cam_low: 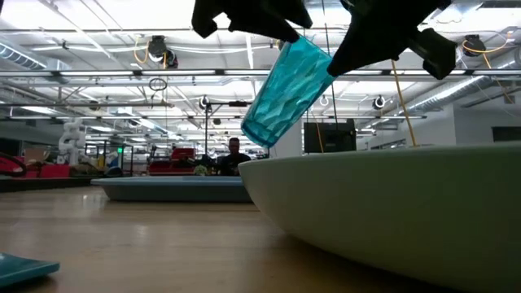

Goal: Pick and place plate/cup/fork/spoon on tray
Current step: Put the blue cup on the blue serving tray

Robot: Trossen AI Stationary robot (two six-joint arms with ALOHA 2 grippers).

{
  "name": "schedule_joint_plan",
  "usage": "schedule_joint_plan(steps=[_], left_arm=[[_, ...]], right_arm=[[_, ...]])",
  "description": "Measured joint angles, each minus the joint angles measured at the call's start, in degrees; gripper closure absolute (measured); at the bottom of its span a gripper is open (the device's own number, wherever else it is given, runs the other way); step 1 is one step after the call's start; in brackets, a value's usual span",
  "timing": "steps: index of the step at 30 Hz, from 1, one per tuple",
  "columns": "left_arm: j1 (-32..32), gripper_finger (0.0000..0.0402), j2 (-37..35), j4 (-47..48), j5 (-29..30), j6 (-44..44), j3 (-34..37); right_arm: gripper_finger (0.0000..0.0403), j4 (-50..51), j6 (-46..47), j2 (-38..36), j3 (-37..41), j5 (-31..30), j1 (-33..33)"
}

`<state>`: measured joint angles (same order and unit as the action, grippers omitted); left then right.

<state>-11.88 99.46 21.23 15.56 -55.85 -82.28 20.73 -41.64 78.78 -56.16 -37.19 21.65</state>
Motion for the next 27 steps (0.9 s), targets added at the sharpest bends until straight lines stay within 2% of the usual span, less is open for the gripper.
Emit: schedule_joint_plan(steps=[6,14,22,27], left_arm=[[1.8,0.0224,0.0,2.8,-0.4,-2.4,0.0],[1.9,0.0298,0.6,3.8,0.0,-6.0,0.0],[1.9,0.0303,1.8,5.7,0.1,-6.6,0.0],[1.9,0.033,1.8,6.0,-0.1,-7.1,0.0]], right_arm=[[0.0403,-0.8,-0.9,0.0,0.0,2.0,-0.5],[0.0403,-1.0,-1.0,0.0,0.0,7.5,-2.1],[0.04,-2.6,-1.3,0.1,0.1,10.4,-2.6],[0.0399,-2.8,-1.6,0.1,0.1,10.4,-2.6]])
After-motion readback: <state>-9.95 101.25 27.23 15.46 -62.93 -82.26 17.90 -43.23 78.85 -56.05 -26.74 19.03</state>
